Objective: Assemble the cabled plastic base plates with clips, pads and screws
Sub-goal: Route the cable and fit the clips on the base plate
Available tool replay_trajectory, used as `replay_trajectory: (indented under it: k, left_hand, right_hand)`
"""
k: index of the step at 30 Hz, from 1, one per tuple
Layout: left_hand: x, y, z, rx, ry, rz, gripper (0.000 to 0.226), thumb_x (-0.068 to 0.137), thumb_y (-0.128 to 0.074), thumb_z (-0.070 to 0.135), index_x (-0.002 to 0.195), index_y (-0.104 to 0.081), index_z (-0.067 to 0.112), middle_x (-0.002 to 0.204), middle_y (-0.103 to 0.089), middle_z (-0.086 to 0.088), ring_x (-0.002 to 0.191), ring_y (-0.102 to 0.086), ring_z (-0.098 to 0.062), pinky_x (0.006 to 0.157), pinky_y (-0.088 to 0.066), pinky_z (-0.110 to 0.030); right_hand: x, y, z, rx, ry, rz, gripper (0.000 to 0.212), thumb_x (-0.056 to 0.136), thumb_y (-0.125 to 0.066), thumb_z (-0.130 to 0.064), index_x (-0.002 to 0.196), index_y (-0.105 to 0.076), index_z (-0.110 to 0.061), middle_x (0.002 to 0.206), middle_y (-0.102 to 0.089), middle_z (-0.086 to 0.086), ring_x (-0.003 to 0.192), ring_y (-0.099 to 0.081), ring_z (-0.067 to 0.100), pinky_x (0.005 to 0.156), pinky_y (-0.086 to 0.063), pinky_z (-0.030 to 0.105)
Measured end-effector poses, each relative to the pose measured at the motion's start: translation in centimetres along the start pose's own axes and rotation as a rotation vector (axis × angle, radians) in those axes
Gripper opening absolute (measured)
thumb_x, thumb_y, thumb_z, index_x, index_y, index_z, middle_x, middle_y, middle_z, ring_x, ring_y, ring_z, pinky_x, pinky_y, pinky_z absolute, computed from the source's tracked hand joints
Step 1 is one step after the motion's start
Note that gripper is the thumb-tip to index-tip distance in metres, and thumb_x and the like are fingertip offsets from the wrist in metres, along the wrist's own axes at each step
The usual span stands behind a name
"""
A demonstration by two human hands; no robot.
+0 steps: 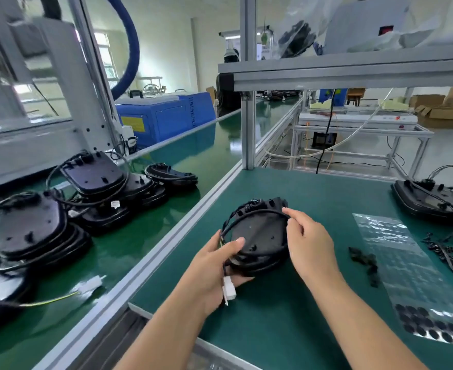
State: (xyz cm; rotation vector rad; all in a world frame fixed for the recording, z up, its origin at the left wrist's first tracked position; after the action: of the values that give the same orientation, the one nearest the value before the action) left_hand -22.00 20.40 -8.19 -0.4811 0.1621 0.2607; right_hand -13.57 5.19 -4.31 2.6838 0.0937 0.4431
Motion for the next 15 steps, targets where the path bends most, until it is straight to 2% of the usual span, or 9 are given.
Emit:
replay_trajectory:
  k: [2,4,5,6,8,9,11,15]
  left_hand:
    - [0.1,1.6,0.8,-0.078,-0.032,0.077,0.044,0.083,-0.068,0.009,0.125,-0.055,0.014,0.1,-0.073,-0.013,0.082,-0.072,-0.026,0.064,-0.058,-0.037]
    - [0.0,2.9,1.7,-0.125,-0.064,0.138,0.044,0.083,-0.068,0.006,0.123,-0.054,0.015,0.094,-0.073,-0.012,0.077,-0.072,-0.026,0.061,-0.058,-0.037]
    - [-0.1,3.5,2.3,-0.112,-0.094,0.156,0.04,0.083,-0.067,0.006,0.12,-0.057,0.017,0.092,-0.073,-0.011,0.075,-0.072,-0.024,0.06,-0.058,-0.036]
    - [-0.1,4.1,3.0,-0.082,-0.134,0.171,0.034,0.084,-0.066,0.005,0.116,-0.059,0.017,0.091,-0.073,-0.009,0.074,-0.072,-0.023,0.06,-0.058,-0.034]
    - [-0.3,5.4,5.0,-0.022,-0.224,0.226,0.031,0.085,-0.064,0.003,0.112,-0.062,0.017,0.089,-0.074,-0.007,0.072,-0.072,-0.02,0.058,-0.057,-0.032]
    - [-0.4,6.2,6.1,-0.003,-0.265,0.268,0.033,0.085,-0.064,0.002,0.113,-0.063,0.019,0.089,-0.074,-0.007,0.07,-0.071,-0.02,0.057,-0.056,-0.032]
    - [-0.5,7.8,8.6,0.023,-0.338,0.335,0.037,0.084,-0.066,0.002,0.116,-0.061,0.019,0.092,-0.074,-0.008,0.07,-0.071,-0.021,0.058,-0.056,-0.032]
    - [-0.9,11.7,14.5,0.077,-0.51,0.487,0.046,0.081,-0.069,0.002,0.123,-0.056,0.017,0.098,-0.074,-0.008,0.08,-0.073,-0.024,0.067,-0.058,-0.039]
  right_hand:
    - [0.7,-1.6,-0.8,0.098,-0.002,-0.01,0.032,0.098,-0.041,-0.023,0.117,-0.066,-0.027,0.083,-0.066,-0.004,0.07,-0.052,-0.013,0.063,-0.036,0.004]
    - [1.3,-3.3,-1.5,0.198,-0.006,-0.021,0.025,0.096,-0.045,-0.028,0.103,-0.069,-0.028,0.077,-0.062,-0.02,0.079,-0.056,-0.008,0.072,-0.039,0.016]
    - [1.5,-4.2,-1.8,0.25,-0.012,-0.032,0.023,0.096,-0.046,-0.031,0.094,-0.068,-0.026,0.076,-0.063,-0.018,0.083,-0.059,0.001,0.074,-0.04,0.022]
    - [1.7,-5.2,-2.1,0.295,-0.018,-0.055,0.028,0.096,-0.046,-0.036,0.088,-0.067,-0.019,0.077,-0.065,-0.008,0.085,-0.061,0.012,0.074,-0.044,0.027]
    - [1.8,-7.0,-2.4,0.365,-0.049,-0.115,0.042,0.096,-0.043,-0.044,0.09,-0.062,-0.008,0.086,-0.063,0.013,0.077,-0.06,0.023,0.073,-0.05,0.036]
    - [1.8,-7.8,-2.3,0.391,-0.074,-0.142,0.041,0.097,-0.042,-0.045,0.089,-0.063,-0.01,0.085,-0.063,0.014,0.072,-0.06,0.02,0.067,-0.051,0.035]
    - [1.7,-9.1,-1.6,0.405,-0.111,-0.178,0.029,0.098,-0.043,-0.039,0.089,-0.065,-0.022,0.081,-0.065,0.002,0.068,-0.06,0.01,0.059,-0.049,0.027]
    - [1.7,-10.4,0.4,0.351,-0.135,-0.222,0.02,0.098,-0.046,-0.028,0.097,-0.066,-0.024,0.082,-0.067,-0.003,0.067,-0.061,0.009,0.056,-0.046,0.022]
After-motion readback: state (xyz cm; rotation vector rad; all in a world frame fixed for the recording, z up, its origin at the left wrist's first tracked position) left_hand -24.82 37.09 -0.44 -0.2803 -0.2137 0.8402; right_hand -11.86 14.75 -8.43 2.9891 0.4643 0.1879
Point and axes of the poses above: each hand's wrist, its own x-axis towards the middle knuckle, its own y-axis out of the back of the hand, z = x × y, the point moved 6 cm from there along x, towards the middle knuckle
